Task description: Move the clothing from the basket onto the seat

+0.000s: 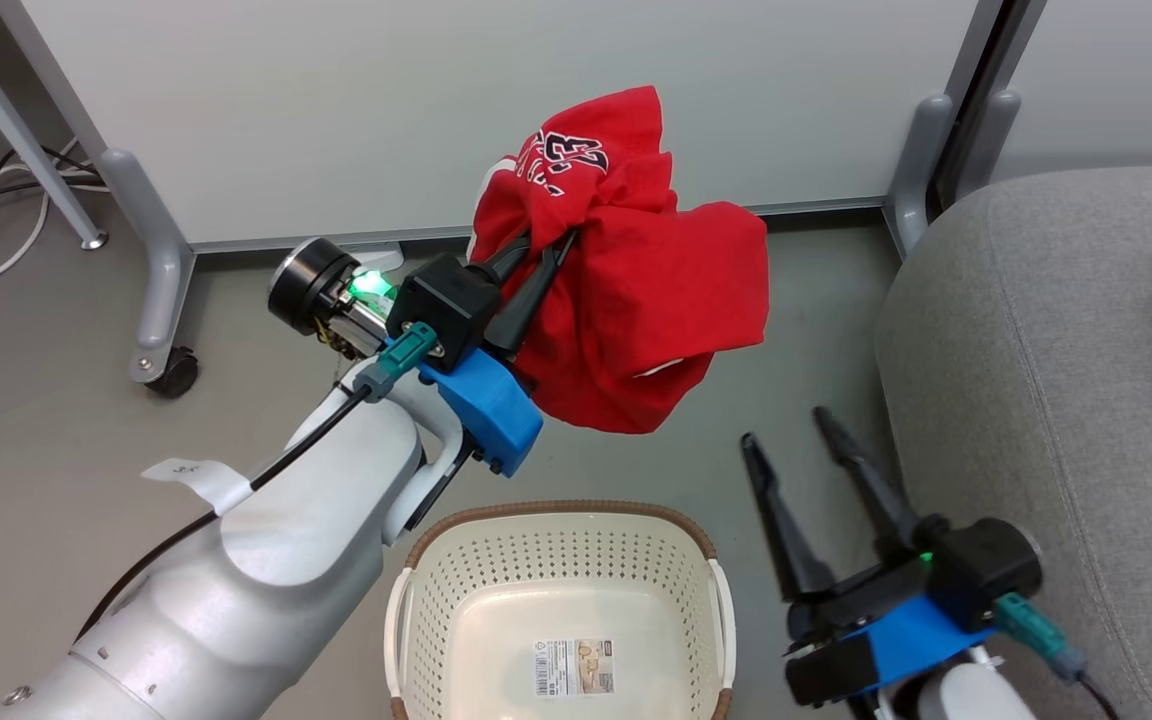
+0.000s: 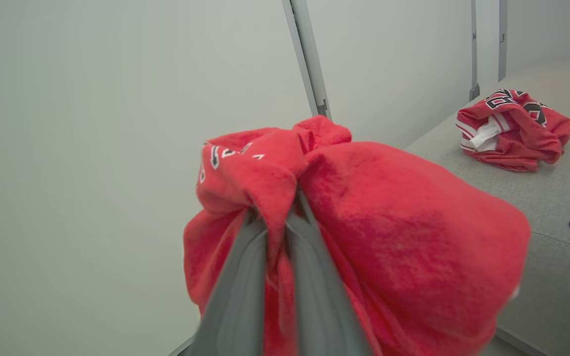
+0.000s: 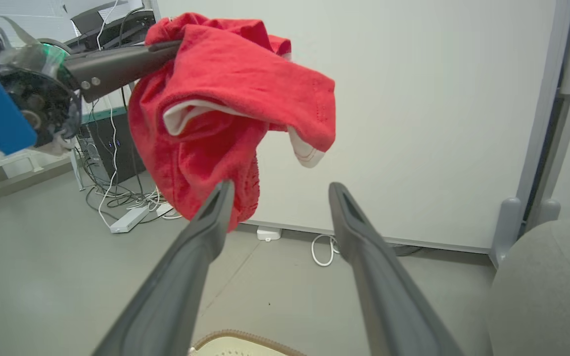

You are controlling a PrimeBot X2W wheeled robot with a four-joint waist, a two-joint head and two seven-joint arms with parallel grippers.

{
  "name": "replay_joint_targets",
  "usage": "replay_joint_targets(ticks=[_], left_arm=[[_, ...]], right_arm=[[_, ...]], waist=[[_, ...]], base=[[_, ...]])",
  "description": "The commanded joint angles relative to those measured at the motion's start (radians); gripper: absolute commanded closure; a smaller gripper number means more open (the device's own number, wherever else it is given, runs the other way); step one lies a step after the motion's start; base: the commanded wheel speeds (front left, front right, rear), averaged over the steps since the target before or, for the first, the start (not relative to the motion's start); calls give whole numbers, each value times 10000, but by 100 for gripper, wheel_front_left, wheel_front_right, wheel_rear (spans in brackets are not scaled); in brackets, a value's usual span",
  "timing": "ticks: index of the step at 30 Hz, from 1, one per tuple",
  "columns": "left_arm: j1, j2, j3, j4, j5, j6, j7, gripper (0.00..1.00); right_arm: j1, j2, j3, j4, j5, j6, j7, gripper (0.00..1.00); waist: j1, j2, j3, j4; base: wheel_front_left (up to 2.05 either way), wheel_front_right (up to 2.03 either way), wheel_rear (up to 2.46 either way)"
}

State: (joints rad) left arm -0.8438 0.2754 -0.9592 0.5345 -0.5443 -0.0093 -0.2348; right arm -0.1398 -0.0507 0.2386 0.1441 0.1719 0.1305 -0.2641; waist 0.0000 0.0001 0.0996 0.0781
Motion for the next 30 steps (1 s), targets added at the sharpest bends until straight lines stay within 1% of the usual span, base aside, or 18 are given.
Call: replay_joint_targets(ticks=[1,7,13,22,30], left_arm=[[-143,-27,-23,-60,-23,42,-10,100],[-192,-132,-71,-127,23,110,-62,100],[-251,-266,-125,-138,68,114,-133,100],[-354,-455,-252,-112,140,21,-187,100],[-454,-544,-329,-116,171,12,-225,100]], right_arm=[[-145,4,189,94,127,5,-4,0],[-667,-1,1311,554,410,5,-5,0],[-1439,-4,1837,1051,522,5,-4,0],[-2524,-2,1795,1534,701,5,-5,0],[-2949,-2,1577,1450,813,5,-5,0]], waist=[[0,-1,23,25],[0,-1,127,115],[0,-1,259,245],[0,-1,447,420],[0,-1,595,502]], base=[[0,0,0],[0,0,0],[0,0,0],[0,0,0],[0,0,0]])
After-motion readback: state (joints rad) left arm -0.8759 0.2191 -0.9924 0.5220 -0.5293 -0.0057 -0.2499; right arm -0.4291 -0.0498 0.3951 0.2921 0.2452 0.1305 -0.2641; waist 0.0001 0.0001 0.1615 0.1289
